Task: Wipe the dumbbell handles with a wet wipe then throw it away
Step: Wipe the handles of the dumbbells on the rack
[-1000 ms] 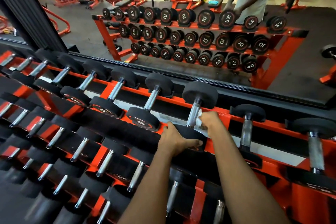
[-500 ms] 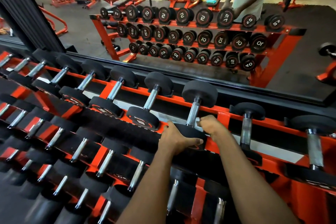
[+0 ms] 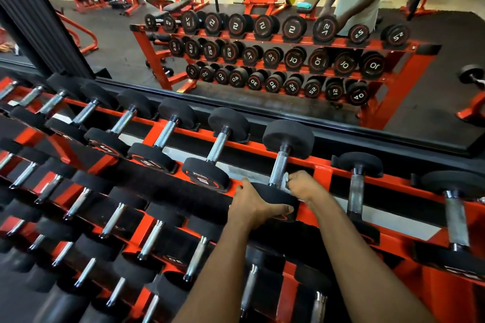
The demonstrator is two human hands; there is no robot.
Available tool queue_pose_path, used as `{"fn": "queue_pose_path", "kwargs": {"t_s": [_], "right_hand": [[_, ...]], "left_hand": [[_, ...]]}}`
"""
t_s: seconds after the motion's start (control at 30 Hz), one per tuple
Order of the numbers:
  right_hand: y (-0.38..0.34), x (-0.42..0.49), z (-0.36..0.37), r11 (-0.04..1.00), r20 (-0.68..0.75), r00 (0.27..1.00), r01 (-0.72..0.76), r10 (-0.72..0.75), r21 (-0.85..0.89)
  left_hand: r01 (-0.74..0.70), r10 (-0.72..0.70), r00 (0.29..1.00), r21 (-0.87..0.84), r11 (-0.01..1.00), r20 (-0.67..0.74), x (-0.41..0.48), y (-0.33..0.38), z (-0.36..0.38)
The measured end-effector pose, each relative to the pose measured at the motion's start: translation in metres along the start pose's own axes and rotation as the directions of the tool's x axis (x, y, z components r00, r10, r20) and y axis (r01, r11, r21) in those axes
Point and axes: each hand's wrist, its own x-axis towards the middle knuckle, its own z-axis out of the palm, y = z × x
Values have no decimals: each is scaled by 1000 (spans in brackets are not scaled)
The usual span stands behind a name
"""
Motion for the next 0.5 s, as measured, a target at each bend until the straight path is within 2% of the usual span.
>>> {"fn": "queue_pose_path", "kwargs": {"t_s": [0.07,0.1,0.17,0.23,0.27,0.33,0.43,0.47,0.5], "right_hand": [[-20,-2,-14,953,-77,996,20,-45,-301],[-30,-3,-21,904,-125,986,51,-115,-425],[-52,0,-32,849,-196,927,187,-319,-495],[-69,12,-33,773,-212,808,397,-550,-496],[-75,16,-32,681,-160,741,480,-652,-554],[-80,23,-32,451,52,682,538,-730,-712],[-74,27,-39,-34,370,655,466,-659,-884],[-69,27,-41,-149,420,663,426,-620,-892],[-67,25,-40,-169,437,688,423,-580,-890]], "left_hand": [[-3,3,1000,10,1000,-3,1,0,0],[-6,6,1000,11,1000,-4,1,0,1],[-5,5,1000,-7,1000,1,1,0,1],[6,-6,1000,-13,1000,5,2,0,1],[12,-12,1000,-13,1000,6,2,0,0],[9,-9,1000,-20,1000,9,1,0,1],[6,-6,1000,-23,1000,5,2,-2,1],[4,-4,1000,-20,1000,0,2,-3,1],[2,-3,1000,-17,1000,-4,2,-4,1]]}}
